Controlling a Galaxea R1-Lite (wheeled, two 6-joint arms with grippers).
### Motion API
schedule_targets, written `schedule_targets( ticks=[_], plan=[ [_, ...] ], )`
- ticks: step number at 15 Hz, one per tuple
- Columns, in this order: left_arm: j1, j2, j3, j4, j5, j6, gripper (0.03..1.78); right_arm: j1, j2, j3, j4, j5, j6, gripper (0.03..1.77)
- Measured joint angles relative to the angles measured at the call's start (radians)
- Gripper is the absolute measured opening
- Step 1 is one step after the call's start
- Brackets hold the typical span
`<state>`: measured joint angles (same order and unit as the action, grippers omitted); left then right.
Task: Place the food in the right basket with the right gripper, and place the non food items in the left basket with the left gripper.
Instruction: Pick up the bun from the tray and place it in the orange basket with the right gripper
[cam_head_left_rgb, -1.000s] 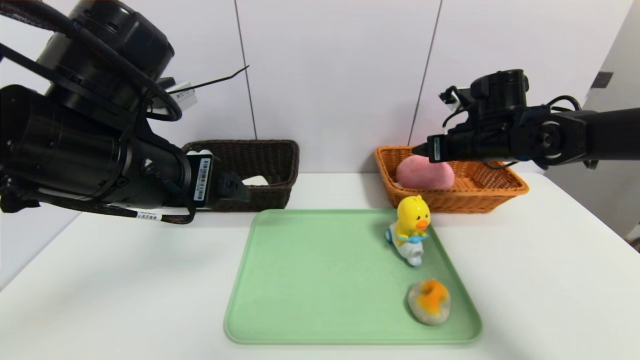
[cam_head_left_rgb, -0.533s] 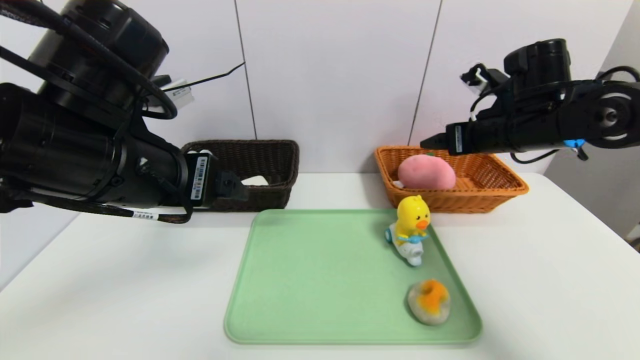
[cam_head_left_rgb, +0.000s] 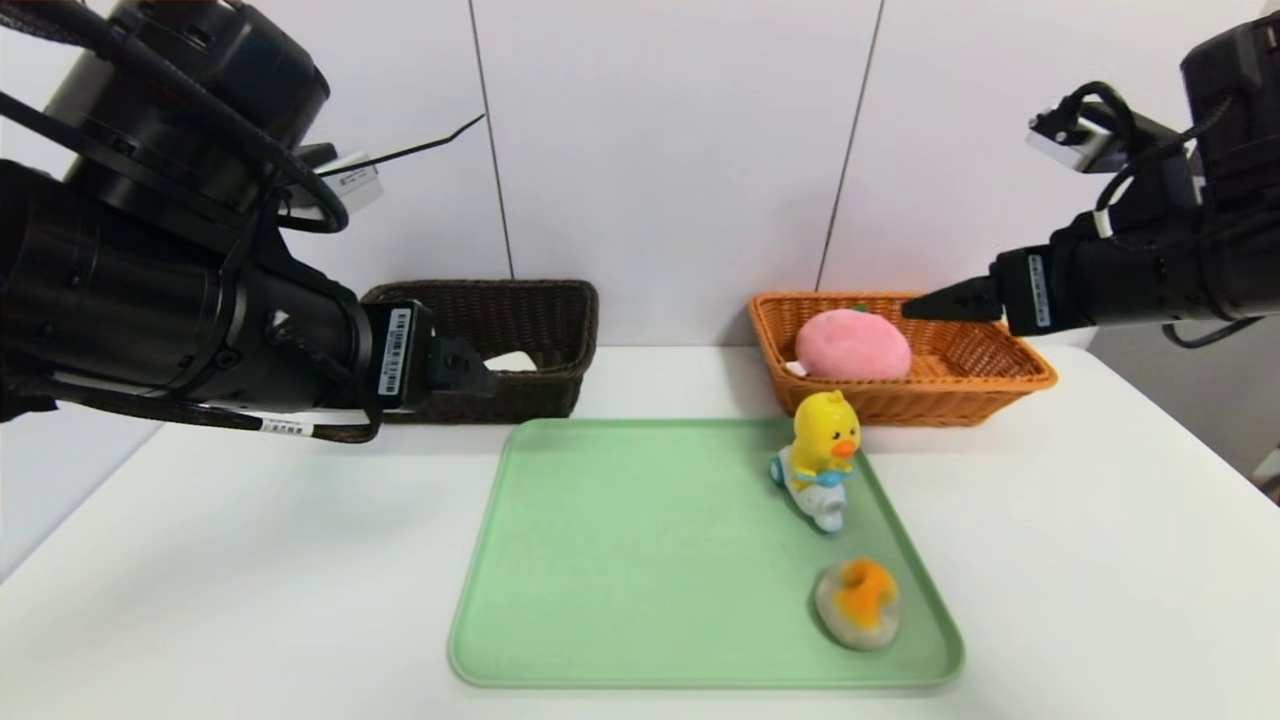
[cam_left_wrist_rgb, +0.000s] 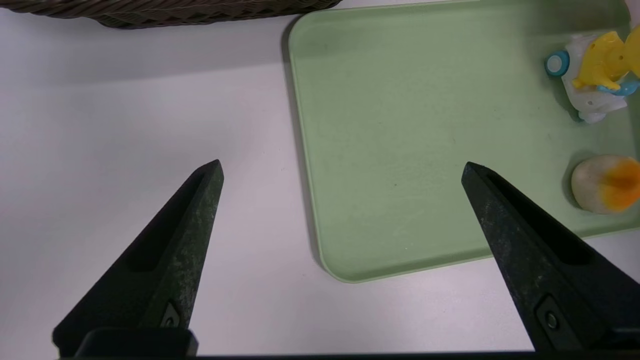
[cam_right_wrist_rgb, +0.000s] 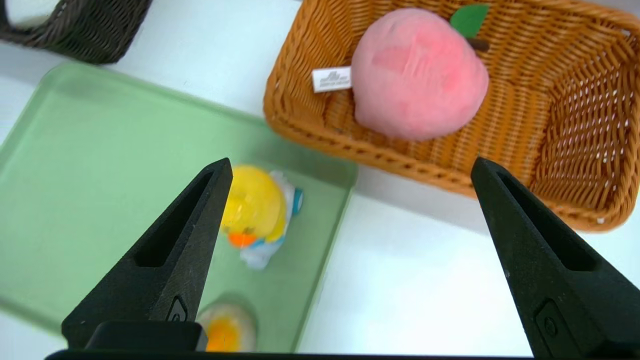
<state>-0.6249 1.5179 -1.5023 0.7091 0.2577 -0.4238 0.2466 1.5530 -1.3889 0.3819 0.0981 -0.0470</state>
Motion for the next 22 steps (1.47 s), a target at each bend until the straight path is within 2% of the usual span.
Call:
schedule_targets(
  ticks=[3,6,11,16,22],
  plan=[
    [-0.001,0.0,0.001,0.001,0.0,0.0,1.69,0.032,-0.089,0.053,0.094,0.005,-0.042,1.67],
    [-0.001,0.0,0.002,0.002,-0.001,0.0,1.69,0.076,-0.152,0.128,0.123,0.004,-0.09,1.68],
    [-0.001,-0.003,0.002,0.002,0.0,0.0,1.69,0.174,-0.207,0.245,0.161,0.004,-0.09,1.69],
    [-0.001,-0.003,0.005,0.0,0.0,0.0,1.69,0.238,-0.196,0.348,0.156,0.001,-0.089,1.69],
    [-0.006,0.0,0.005,0.0,0.0,0.0,1.69,0.293,-0.105,0.387,0.146,-0.002,-0.092,1.69]
  ],
)
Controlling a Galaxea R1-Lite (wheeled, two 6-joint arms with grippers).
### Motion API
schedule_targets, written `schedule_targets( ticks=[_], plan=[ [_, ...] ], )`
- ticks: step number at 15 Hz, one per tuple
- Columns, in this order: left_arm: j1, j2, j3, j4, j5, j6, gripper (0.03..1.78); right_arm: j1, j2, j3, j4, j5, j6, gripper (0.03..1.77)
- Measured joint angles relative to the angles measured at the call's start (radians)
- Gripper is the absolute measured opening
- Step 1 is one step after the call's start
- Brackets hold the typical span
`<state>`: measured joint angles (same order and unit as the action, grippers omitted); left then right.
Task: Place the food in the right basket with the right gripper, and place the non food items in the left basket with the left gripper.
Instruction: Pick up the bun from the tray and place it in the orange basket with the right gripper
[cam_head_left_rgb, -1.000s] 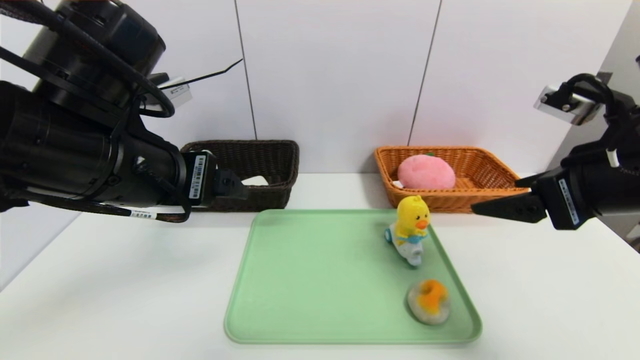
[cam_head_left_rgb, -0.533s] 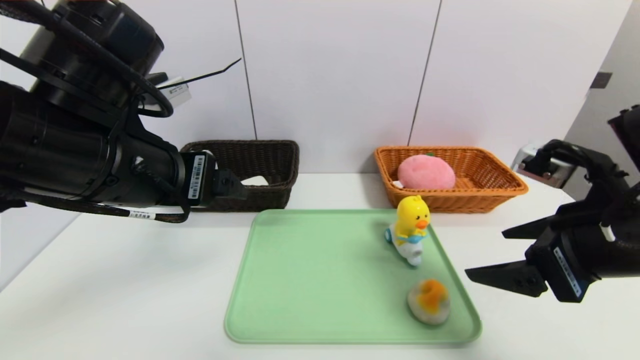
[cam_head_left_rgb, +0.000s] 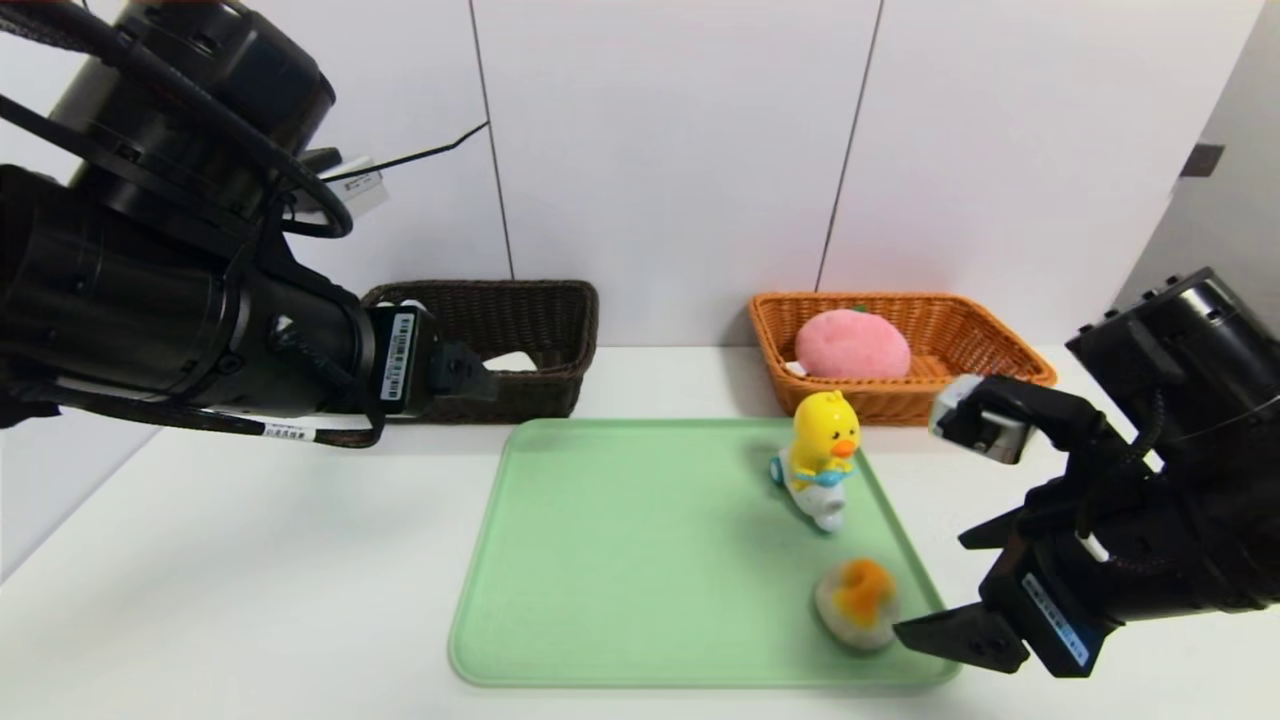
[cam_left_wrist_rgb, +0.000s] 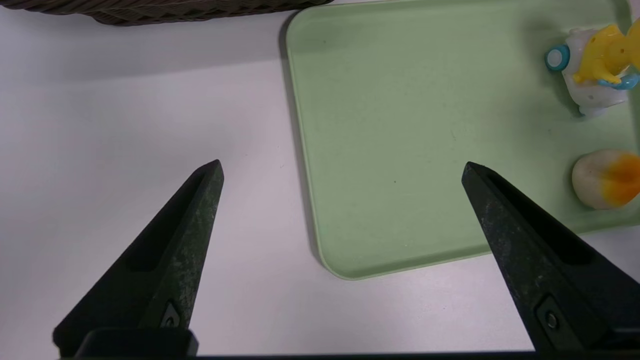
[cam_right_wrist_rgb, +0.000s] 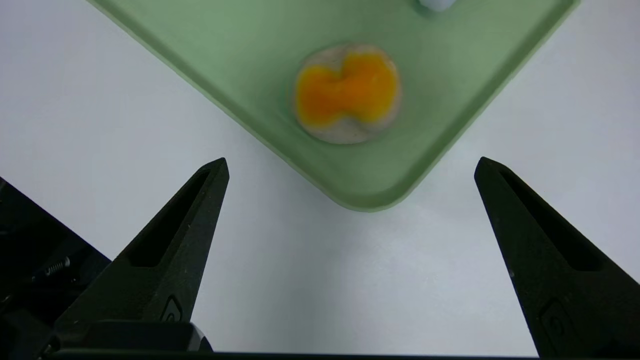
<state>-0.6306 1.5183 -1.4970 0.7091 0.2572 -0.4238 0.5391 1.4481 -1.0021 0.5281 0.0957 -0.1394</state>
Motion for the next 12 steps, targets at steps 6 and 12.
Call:
schedule_targets(
  ticks=[6,12],
  plan=[
    [-0.001,0.0,0.002,0.0,0.0,0.0,1.69,0.06,0.118,0.002,-0.087,-0.027,0.0,1.69],
    [-0.001,0.0,0.001,0.0,0.0,0.0,1.69,0.064,0.192,0.003,-0.117,-0.054,-0.007,1.67]
  ],
)
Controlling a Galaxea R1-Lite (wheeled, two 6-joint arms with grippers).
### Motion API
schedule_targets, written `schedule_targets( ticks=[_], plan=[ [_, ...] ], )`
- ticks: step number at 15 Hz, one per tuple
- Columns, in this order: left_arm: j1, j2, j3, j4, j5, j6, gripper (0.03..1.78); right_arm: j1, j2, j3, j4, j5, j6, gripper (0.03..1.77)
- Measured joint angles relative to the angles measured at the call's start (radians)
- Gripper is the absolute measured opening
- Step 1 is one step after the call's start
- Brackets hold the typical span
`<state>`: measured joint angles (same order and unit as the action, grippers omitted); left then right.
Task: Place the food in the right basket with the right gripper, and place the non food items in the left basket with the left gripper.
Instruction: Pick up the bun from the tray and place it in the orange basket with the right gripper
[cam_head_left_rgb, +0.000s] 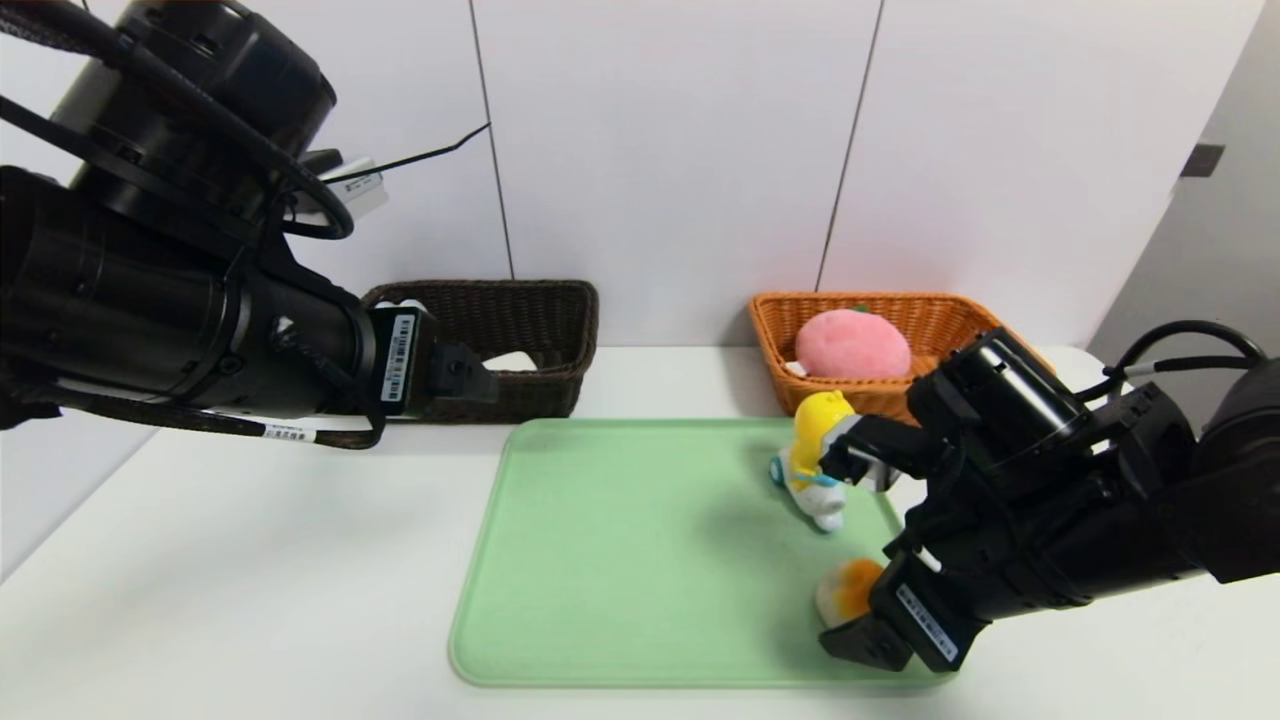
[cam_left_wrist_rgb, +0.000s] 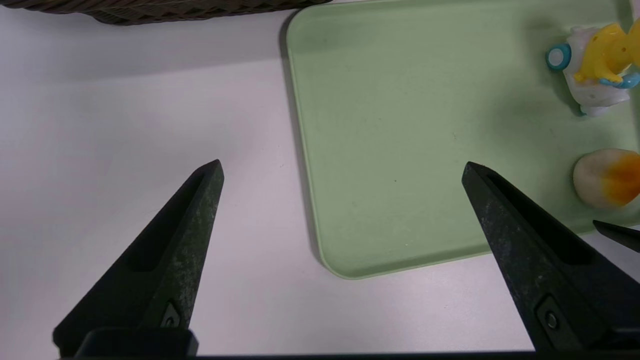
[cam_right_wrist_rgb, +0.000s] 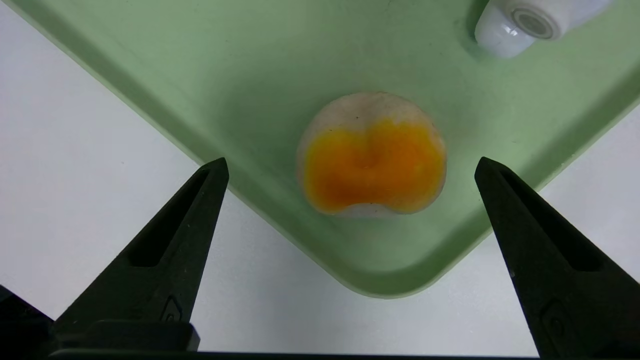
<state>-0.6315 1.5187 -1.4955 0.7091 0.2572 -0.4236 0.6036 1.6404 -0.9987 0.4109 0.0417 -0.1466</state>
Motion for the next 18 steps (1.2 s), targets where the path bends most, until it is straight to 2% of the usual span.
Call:
schedule_targets(
  ticks=[4,7,8,9,15,18],
  plan=[
    [0.0,0.0,-0.001,0.0,0.0,0.0,1.69,0.0,0.015,-0.001,-0.001,-0.002,0.0,1.02],
    [0.0,0.0,-0.001,0.0,0.0,-0.001,1.69,-0.001,0.017,-0.003,-0.004,-0.002,0.0,0.73],
    [0.0,0.0,0.0,0.0,0.0,-0.001,1.69,-0.001,0.017,-0.003,-0.005,-0.003,0.0,0.26],
    [0.0,0.0,0.001,0.0,0.0,-0.001,1.69,-0.001,0.017,-0.002,-0.004,-0.002,0.0,0.07],
    [0.0,-0.005,0.001,0.002,0.0,-0.002,1.69,-0.003,-0.036,-0.002,-0.022,0.001,0.0,0.06],
    [0.001,-0.008,0.001,0.002,0.0,-0.001,1.69,-0.016,-0.111,-0.005,-0.152,0.0,0.003,0.06]
  ],
)
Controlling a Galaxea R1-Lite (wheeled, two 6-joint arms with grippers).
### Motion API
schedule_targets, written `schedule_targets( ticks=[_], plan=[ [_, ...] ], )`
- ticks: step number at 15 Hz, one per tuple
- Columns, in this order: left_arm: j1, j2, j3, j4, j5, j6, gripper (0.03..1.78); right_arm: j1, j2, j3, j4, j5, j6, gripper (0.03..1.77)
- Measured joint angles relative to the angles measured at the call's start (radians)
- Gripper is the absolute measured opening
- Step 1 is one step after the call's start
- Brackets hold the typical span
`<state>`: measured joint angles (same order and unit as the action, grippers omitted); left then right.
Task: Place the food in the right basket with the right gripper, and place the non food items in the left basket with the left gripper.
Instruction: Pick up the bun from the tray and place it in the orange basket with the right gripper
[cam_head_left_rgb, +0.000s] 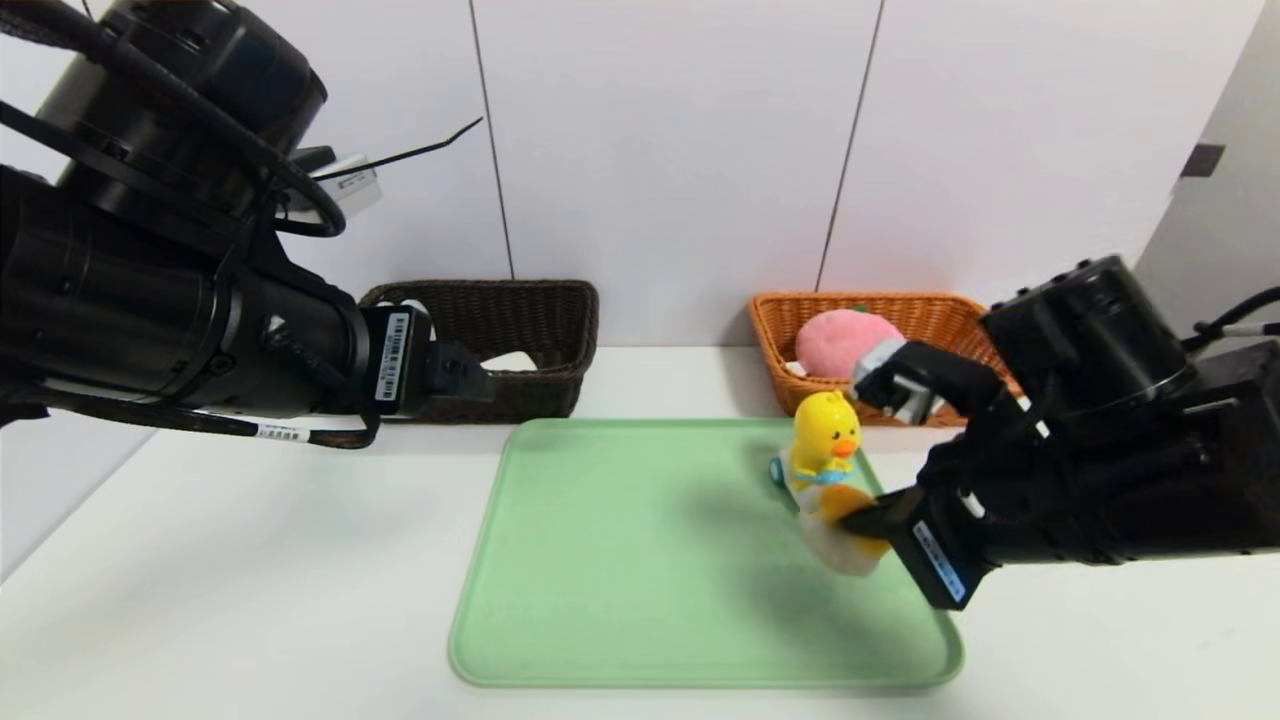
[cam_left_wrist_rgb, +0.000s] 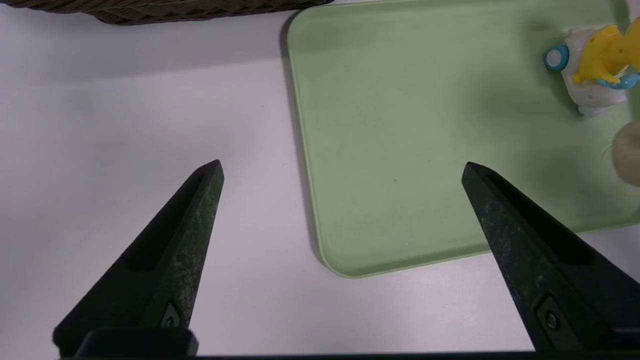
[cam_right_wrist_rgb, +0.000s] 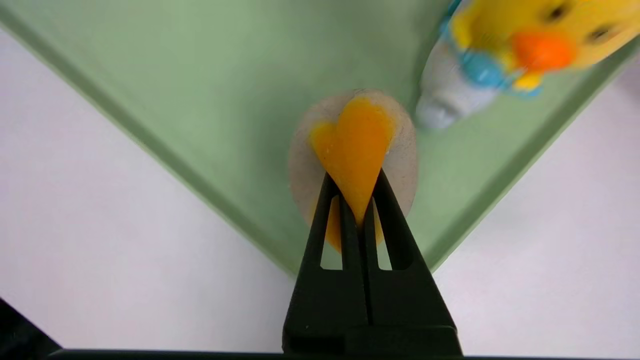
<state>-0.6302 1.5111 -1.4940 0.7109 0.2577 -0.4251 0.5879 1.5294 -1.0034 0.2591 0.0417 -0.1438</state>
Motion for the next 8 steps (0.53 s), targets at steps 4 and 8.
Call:
schedule_targets(
  ticks=[4,8],
  plan=[
    [0.0,0.0,0.0,0.0,0.0,0.0,1.69,-0.072,-0.079,-0.066,-0.129,-0.002,0.003,0.06],
    [-0.001,0.001,-0.001,0.0,0.0,0.001,1.69,-0.233,-0.056,-0.211,-0.154,0.002,0.006,0.05]
  ],
)
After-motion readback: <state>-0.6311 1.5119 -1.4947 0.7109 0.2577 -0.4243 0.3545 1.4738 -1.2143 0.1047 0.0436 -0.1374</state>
